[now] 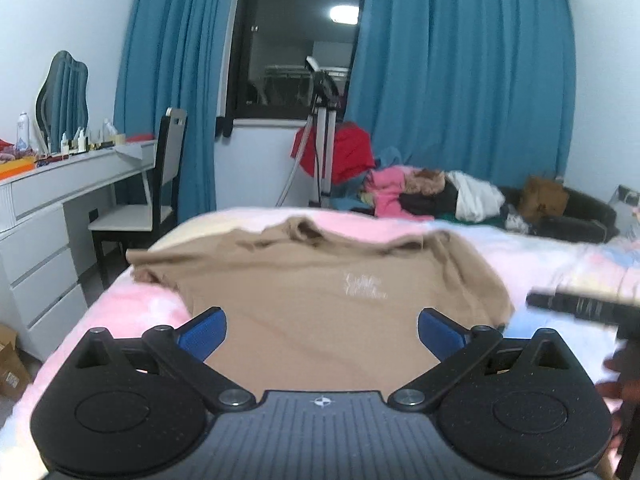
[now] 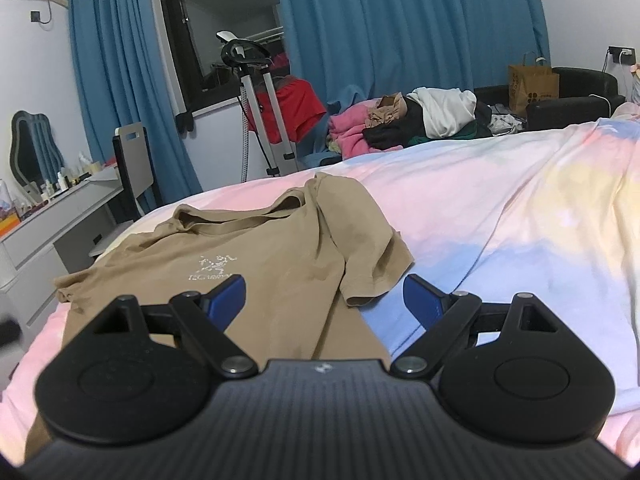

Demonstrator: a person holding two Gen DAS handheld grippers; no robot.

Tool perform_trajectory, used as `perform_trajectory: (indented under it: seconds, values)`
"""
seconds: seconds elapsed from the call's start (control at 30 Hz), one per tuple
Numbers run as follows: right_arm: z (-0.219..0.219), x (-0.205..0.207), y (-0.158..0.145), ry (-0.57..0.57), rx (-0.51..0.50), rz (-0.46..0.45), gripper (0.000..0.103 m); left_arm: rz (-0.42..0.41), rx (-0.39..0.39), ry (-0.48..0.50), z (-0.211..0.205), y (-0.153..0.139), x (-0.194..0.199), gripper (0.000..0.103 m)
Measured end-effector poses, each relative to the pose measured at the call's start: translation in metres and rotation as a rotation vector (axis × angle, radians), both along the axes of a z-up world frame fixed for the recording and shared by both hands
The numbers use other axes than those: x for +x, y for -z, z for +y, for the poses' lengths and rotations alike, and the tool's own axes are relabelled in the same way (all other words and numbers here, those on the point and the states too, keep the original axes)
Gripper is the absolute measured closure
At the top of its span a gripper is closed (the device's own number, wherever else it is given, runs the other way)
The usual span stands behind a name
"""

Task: Fold clothes
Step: 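Open the left gripper and pull both tools back from the shirt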

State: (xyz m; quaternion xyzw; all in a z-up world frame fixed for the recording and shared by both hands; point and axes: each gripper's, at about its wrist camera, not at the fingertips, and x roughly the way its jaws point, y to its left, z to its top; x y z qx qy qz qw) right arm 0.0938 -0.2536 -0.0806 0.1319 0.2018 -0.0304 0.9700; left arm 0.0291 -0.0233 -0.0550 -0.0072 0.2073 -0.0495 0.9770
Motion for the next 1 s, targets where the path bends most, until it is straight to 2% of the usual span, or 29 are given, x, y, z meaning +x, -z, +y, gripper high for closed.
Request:
perform_trajectory:
  seconds: [0.17, 0.33, 0.37, 0.5, 0.67, 0.7, 0.77, 0.8, 0.9, 1.0]
  values:
    - [-0.006, 0.009, 0.0, 0.04, -0.013, -0.005, 0.016, 0.015, 0.007, -0.008, 0.005, 0.022, 0.011, 0.0]
    - [-0.032, 0.048, 0.013, 0.043, 0.107, 0.051, 0.017, 0.035, -0.001, -0.001, 0.003, 0.036, 0.023, 0.0]
    - [-0.035, 0.056, 0.018, 0.045, 0.116, 0.064, 0.025, 0.039, 0.003, 0.004, 0.003, 0.039, 0.025, 0.0]
    - [-0.043, 0.08, 0.039, 0.065, 0.122, 0.113, 0.033, 0.038, 0.007, 0.003, 0.003, 0.045, 0.032, 0.0]
    - [-0.039, 0.079, 0.044, 0.053, 0.106, 0.089, 0.034, 0.038, -0.03, 0.003, 0.005, 0.046, 0.039, 0.0]
    - [-0.037, 0.078, 0.043, 0.049, 0.097, 0.075, 0.03, 0.03, -0.029, 0.002, 0.004, 0.047, 0.04, 0.0]
    - [-0.031, 0.072, 0.04, 0.069, 0.041, 0.025, 0.0, 0.01, -0.02, -0.005, 0.004, 0.047, 0.042, 0.0]
    - [-0.027, 0.069, 0.039, 0.072, 0.01, -0.002, 0.0, 0.003, -0.017, -0.008, 0.004, 0.048, 0.043, 0.0]
    - [-0.017, 0.069, 0.035, 0.058, -0.072, -0.009, 0.0, -0.021, -0.02, -0.01, 0.005, 0.048, 0.043, 0.0]
    - [-0.014, 0.066, 0.031, 0.048, -0.106, -0.043, 0.0, -0.043, -0.014, -0.008, 0.005, 0.048, 0.043, 0.0]
